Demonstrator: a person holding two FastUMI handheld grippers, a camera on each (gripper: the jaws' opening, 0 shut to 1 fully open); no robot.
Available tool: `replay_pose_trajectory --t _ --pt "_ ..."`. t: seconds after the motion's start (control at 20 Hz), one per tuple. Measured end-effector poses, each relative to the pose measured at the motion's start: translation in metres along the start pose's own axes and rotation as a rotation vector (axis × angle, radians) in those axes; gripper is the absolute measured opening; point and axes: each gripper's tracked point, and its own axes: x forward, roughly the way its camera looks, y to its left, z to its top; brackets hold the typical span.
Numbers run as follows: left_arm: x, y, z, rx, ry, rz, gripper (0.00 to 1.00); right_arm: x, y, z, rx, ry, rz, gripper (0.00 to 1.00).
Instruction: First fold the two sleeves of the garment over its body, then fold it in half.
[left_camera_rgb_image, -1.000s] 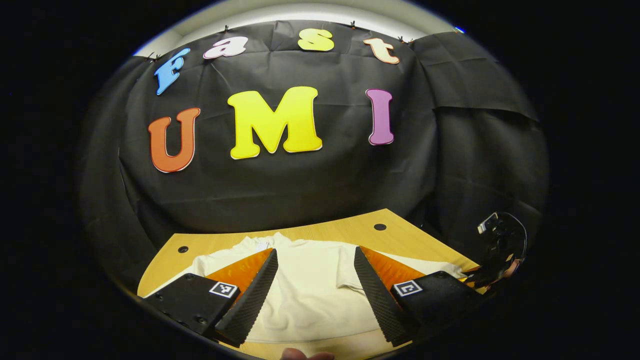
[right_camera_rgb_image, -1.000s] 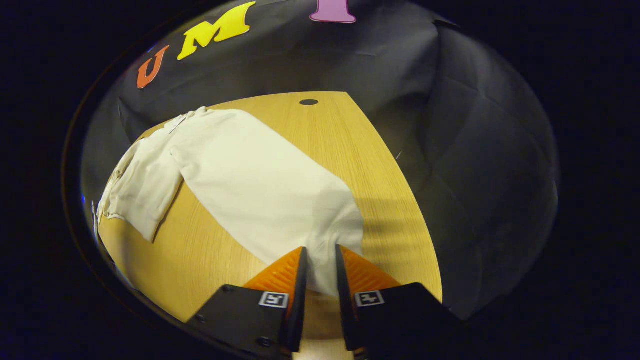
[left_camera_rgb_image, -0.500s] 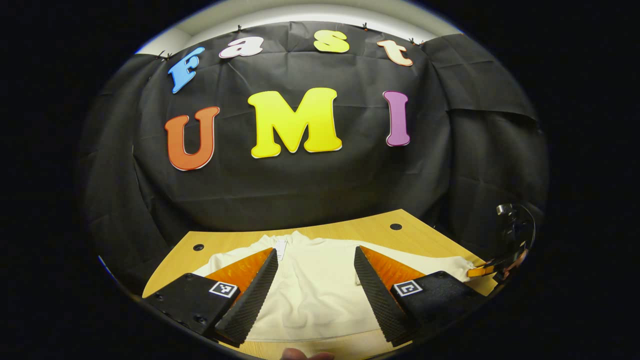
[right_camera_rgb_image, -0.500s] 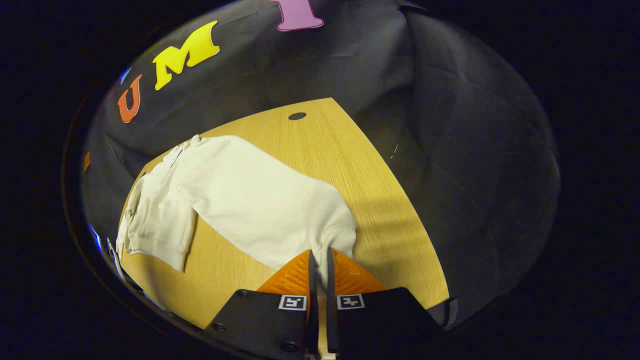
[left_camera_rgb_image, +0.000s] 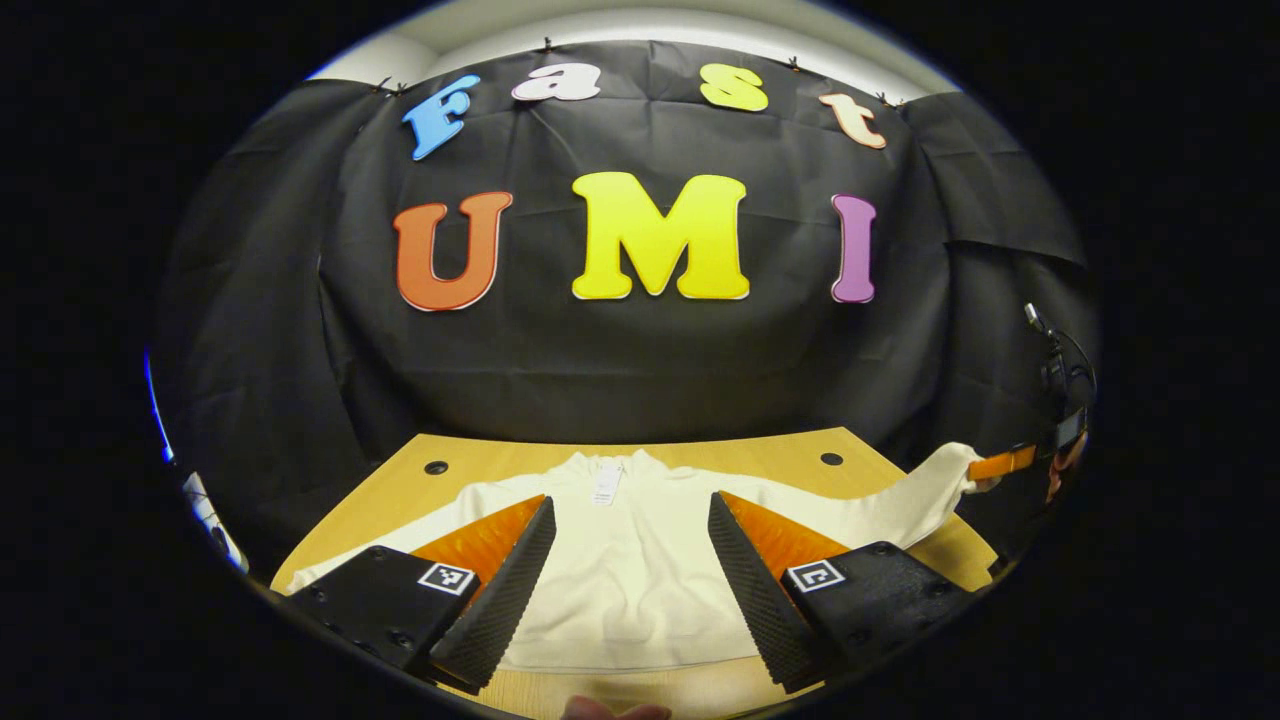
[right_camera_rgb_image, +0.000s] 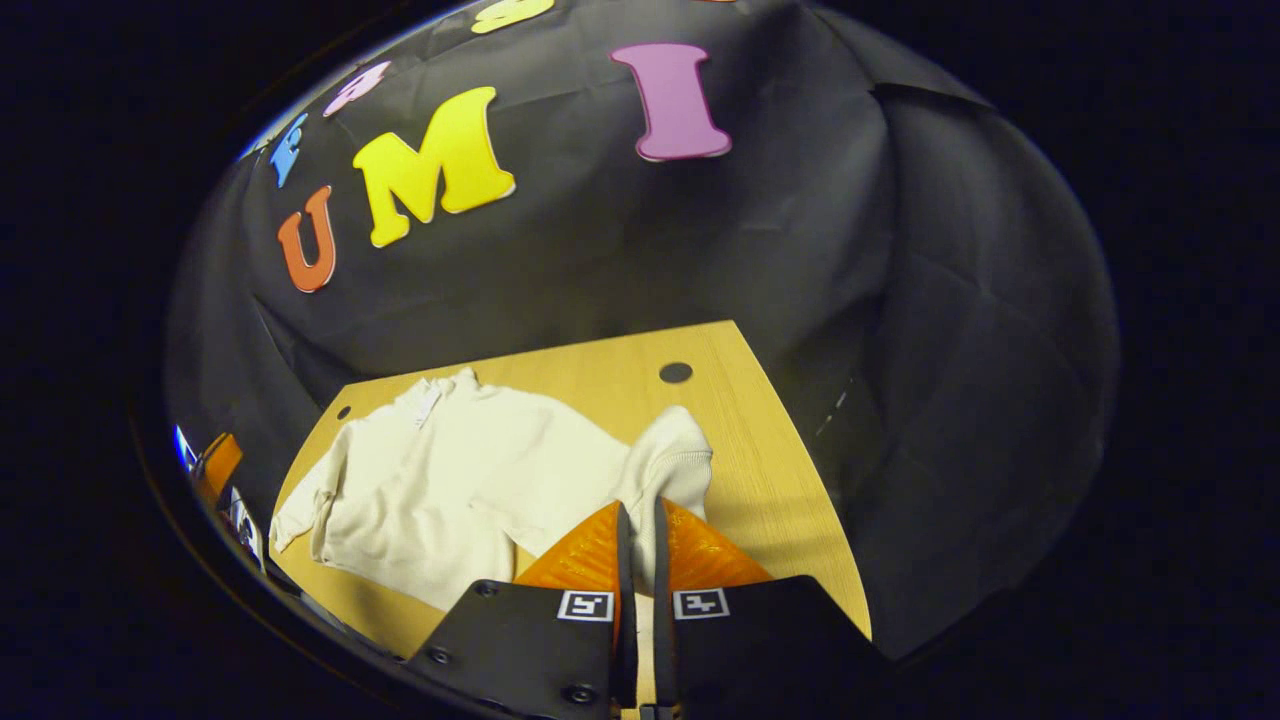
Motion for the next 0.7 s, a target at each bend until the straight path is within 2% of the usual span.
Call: replay_pose_trajectory --t 0.15,0.35,0.55,0.65,0.7 --pt "-0.007 0.035 -0.003 -0.038 -0.007 0.067 0.97 0.006 0.057 0.056 -0.066 -0.063 0.059 0.07" --pt "-0.018 0.090 -0.011 -0.092 -0.015 0.169 0.97 0.032 0.141 0.099 -0.169 -0.092 0.148 0.07" --pt "-0.033 0.141 -0.018 -0.129 -0.016 0.272 0.97 0.070 0.235 0.102 -0.262 -0.077 0.241 0.07" --pt "-0.043 0.167 -0.019 -0.120 -0.021 0.322 0.97 0.095 0.277 0.089 -0.296 -0.044 0.277 0.05" --pt "-0.049 0.180 -0.022 -0.119 -0.024 0.344 0.97 0.106 0.296 0.080 -0.317 -0.025 0.290 0.07"
